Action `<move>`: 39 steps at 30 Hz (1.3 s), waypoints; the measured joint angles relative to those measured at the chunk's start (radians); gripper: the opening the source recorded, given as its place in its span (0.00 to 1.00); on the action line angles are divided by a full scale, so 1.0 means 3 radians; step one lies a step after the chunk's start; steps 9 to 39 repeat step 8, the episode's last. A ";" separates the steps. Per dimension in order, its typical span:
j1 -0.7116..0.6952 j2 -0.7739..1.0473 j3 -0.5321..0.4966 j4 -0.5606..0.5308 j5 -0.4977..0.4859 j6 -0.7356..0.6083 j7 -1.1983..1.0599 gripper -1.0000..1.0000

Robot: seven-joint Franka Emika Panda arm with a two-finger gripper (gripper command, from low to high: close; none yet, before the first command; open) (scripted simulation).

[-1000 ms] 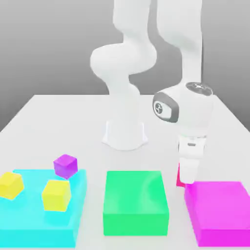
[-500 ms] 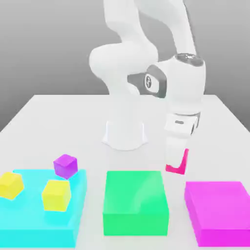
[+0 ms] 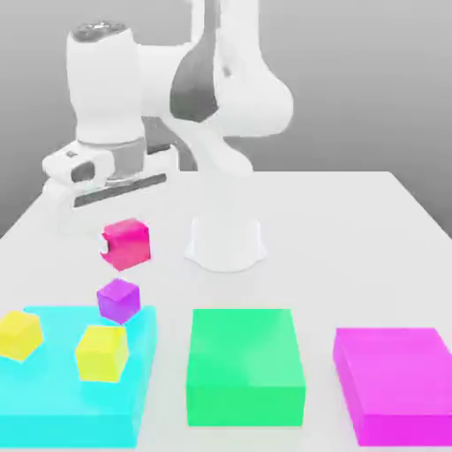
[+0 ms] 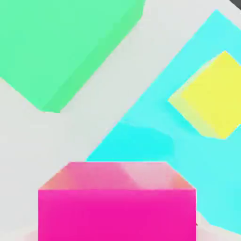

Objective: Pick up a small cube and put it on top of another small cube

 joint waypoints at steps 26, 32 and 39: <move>0.0045 0.0502 -0.0125 -0.0098 0.0038 0.0594 -0.0068 1.00; 0.0045 0.0502 -0.0125 -0.0098 0.0038 0.0594 -0.0068 1.00; 0.0045 0.0502 -0.0125 -0.0098 0.0038 0.0594 -0.0068 1.00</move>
